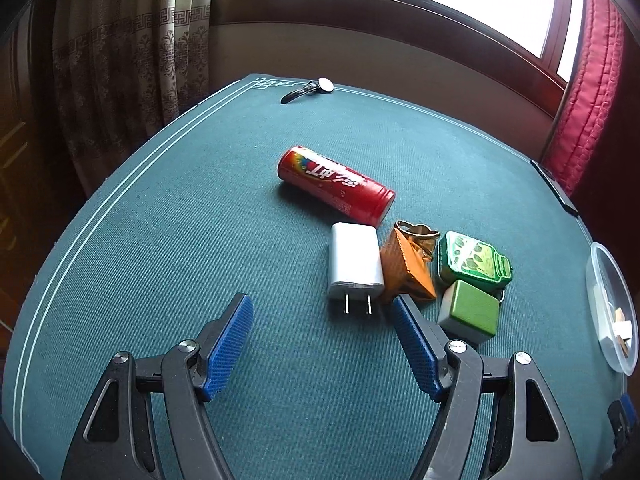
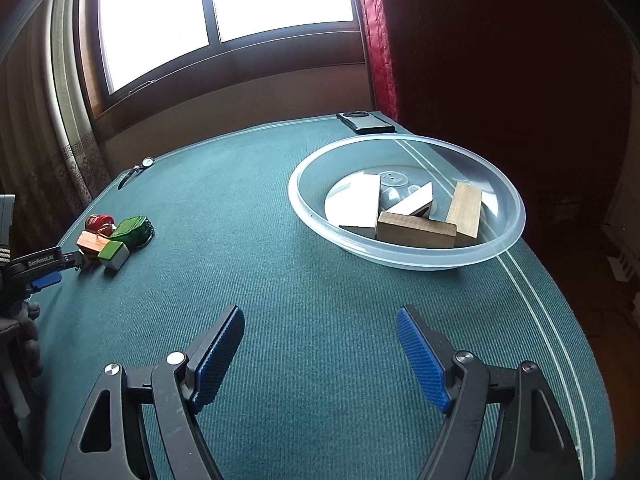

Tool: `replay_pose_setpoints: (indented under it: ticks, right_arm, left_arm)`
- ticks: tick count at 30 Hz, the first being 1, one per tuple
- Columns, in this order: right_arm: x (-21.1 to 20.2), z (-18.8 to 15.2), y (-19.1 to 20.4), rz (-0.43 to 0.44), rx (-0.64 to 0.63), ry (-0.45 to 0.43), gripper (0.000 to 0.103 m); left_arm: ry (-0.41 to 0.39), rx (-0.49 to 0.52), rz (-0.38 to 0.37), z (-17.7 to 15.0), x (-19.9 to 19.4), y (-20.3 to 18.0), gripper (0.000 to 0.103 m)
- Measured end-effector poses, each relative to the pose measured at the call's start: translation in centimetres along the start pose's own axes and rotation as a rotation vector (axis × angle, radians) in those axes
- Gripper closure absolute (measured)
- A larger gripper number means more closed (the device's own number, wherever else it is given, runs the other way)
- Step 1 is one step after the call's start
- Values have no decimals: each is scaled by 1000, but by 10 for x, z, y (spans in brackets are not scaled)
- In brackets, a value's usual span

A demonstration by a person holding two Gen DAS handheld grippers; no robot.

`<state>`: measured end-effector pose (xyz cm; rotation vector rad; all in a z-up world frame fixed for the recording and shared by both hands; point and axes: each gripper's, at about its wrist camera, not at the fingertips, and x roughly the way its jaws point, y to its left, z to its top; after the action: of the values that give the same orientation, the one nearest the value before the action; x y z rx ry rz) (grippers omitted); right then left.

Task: Organize rigid objects
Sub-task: 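Move the left tool to the white USB charger and close on it, then grasp the green cube with the right tool while the left tool holds the charger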

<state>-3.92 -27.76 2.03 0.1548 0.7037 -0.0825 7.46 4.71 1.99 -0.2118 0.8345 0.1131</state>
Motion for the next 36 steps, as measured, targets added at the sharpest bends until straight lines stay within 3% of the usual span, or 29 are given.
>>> replay_pose_setpoints:
  ticks: [10, 12, 16, 18, 20, 36]
  right_arm:
    - [3, -5, 16, 26, -28, 27, 21]
    - [4, -6, 20, 32, -31, 38, 21]
    - [9, -6, 32, 49, -40, 59, 21]
    - [11, -5, 39, 63, -51, 70, 21]
    - [14, -5, 48, 81, -64, 80, 21]
    - [55, 21, 126, 239, -156, 159, 21]
  left_arm:
    - [0, 25, 6, 17, 22, -5, 33]
    - [8, 31, -6, 18, 27, -5, 44]
    - [-12, 55, -23, 17, 28, -7, 53]
    - [-13, 57, -57, 18, 28, -6, 66]
    - [-11, 56, -86, 17, 27, -5, 71]
    - [-52, -27, -71, 10, 6, 26, 71]
